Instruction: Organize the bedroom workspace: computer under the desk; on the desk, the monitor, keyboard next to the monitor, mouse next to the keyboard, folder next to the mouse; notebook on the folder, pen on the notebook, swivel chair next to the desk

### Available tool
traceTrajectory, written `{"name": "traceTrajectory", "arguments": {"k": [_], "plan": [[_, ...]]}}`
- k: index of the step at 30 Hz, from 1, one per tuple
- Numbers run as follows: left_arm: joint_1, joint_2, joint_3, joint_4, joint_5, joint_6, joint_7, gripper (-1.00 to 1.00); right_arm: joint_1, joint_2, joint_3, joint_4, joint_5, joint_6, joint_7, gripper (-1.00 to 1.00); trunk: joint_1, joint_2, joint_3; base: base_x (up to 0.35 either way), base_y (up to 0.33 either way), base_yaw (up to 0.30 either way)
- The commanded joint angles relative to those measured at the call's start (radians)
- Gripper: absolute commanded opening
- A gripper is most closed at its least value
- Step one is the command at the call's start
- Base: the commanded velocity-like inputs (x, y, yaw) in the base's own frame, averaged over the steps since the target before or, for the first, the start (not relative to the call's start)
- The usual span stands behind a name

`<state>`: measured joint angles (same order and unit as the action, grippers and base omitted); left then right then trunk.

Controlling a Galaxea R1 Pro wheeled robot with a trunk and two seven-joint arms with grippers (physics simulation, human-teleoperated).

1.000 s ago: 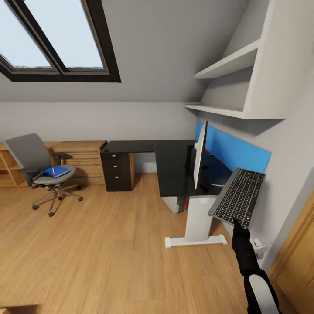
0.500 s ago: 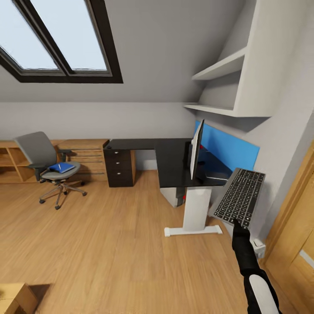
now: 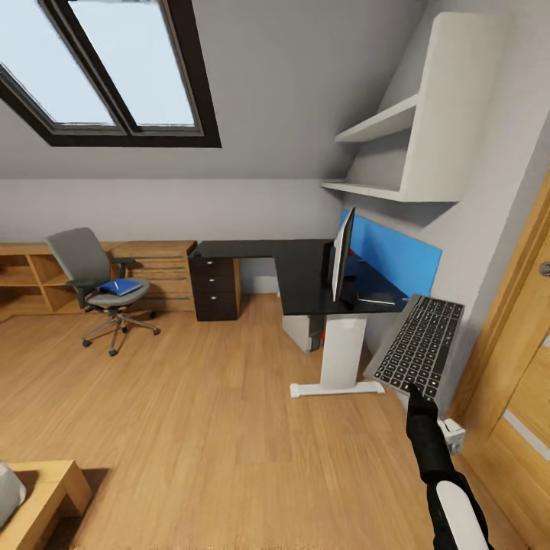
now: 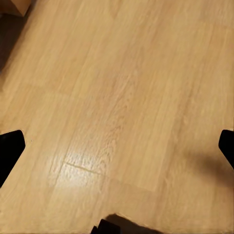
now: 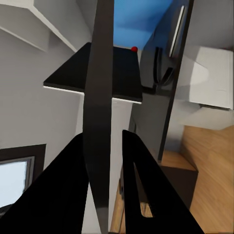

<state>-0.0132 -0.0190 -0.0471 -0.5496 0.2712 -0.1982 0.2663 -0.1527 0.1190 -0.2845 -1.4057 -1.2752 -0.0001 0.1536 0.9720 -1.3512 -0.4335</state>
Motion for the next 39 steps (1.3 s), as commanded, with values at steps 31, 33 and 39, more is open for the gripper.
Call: {"name": "traceTrajectory", "arguments": {"k": [31, 33, 39], "plan": [[-0.001, 0.001, -0.005, 0.002, 0.008, -0.004, 0.005, 1.00, -0.001, -0.004, 0.420, 0.097, 0.001, -0.003, -0.019, -1.00, -0.001, -0.001, -0.001, -0.055, 0.013, 0.000], [-0.001, 0.001, -0.005, 0.002, 0.008, -0.004, 0.005, 1.00, -0.001, -0.005, 0.470, 0.106, 0.002, -0.003, -0.021, -1.00, -0.001, -0.001, -0.001, 0.000, 0.000, 0.000], [-0.001, 0.001, -0.005, 0.002, 0.008, -0.004, 0.005, 1.00, -0.001, -0.004, 0.610, 0.117, 0.058, -0.002, -0.114, -1.00, -0.001, -0.001, -0.001, 0.000, 0.000, 0.000]]}}
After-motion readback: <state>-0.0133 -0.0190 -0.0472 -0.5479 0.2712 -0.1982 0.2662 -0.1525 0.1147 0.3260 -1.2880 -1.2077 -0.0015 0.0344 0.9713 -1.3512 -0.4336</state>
